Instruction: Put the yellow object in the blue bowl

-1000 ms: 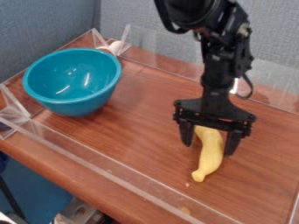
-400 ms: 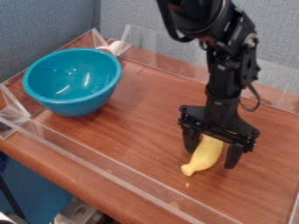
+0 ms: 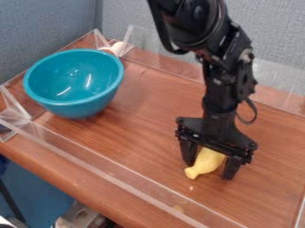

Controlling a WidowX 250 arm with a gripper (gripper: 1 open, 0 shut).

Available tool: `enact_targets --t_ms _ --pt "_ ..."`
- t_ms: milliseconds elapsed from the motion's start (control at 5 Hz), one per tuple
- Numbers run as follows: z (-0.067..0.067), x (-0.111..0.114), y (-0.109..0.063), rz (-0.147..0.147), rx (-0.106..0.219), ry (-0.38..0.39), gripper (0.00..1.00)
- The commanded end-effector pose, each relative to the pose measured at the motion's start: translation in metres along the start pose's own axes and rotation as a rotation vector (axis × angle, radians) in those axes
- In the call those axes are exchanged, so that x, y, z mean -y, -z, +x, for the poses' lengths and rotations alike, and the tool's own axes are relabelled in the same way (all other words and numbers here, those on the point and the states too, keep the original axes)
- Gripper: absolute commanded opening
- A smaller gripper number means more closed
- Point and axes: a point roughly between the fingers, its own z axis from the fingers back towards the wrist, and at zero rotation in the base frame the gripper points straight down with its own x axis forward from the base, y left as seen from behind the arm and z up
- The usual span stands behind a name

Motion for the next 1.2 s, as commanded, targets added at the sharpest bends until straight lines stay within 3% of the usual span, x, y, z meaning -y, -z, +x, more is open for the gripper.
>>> enact_targets --t_ms 0,200,400,600,800,1000 --pt "0.009 -0.008 -0.008 -0.016 0.058 0.008 1.00" --pt "0.007 -0.003 -0.005 -0.014 0.068 -0.048 1.00" --pt "0.003 0.003 -0.003 -0.013 0.077 -0.103 0.00" --pt "0.002 0.010 -0.002 -0.013 0.092 -0.160 0.00" --pt "0.008 0.014 -0.007 -0.010 0.100 -0.157 1.00" --pt "0.015 0.016 -0.016 -0.011 0.107 -0.157 1.00"
